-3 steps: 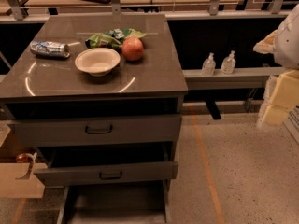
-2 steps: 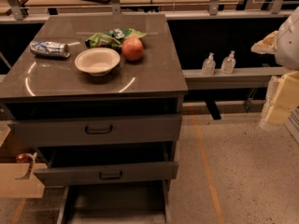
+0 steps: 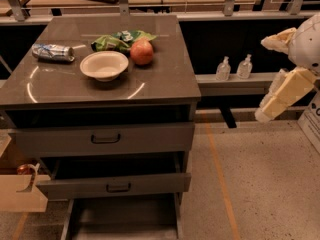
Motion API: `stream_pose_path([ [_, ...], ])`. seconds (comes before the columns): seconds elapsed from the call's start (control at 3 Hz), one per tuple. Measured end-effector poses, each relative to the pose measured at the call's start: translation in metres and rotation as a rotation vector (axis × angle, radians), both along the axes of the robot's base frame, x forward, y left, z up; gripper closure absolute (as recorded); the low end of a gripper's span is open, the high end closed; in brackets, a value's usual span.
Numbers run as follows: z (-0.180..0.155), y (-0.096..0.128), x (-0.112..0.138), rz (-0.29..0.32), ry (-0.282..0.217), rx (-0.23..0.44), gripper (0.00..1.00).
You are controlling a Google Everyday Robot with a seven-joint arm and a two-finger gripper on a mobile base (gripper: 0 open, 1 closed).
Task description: Place apple into bottom drawer
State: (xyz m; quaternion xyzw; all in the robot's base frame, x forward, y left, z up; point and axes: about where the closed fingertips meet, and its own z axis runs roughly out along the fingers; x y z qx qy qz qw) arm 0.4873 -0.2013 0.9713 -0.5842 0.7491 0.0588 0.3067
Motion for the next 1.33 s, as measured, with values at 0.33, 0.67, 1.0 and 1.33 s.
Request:
stream_pose_path([
  [0.33, 0.012, 0.029, 0.020, -0.009, -0.078, 0.114, 0.00],
  [0.67, 0.018, 0.038, 0.029, -0.008, -0.127, 0.137, 0.00],
  [1.0, 0.016, 0.051, 0.033, 0.016, -0.164, 0.148, 0.00],
  [1.33, 0.020, 0.066, 0.065, 0.024, -0.231, 0.217, 0.00],
])
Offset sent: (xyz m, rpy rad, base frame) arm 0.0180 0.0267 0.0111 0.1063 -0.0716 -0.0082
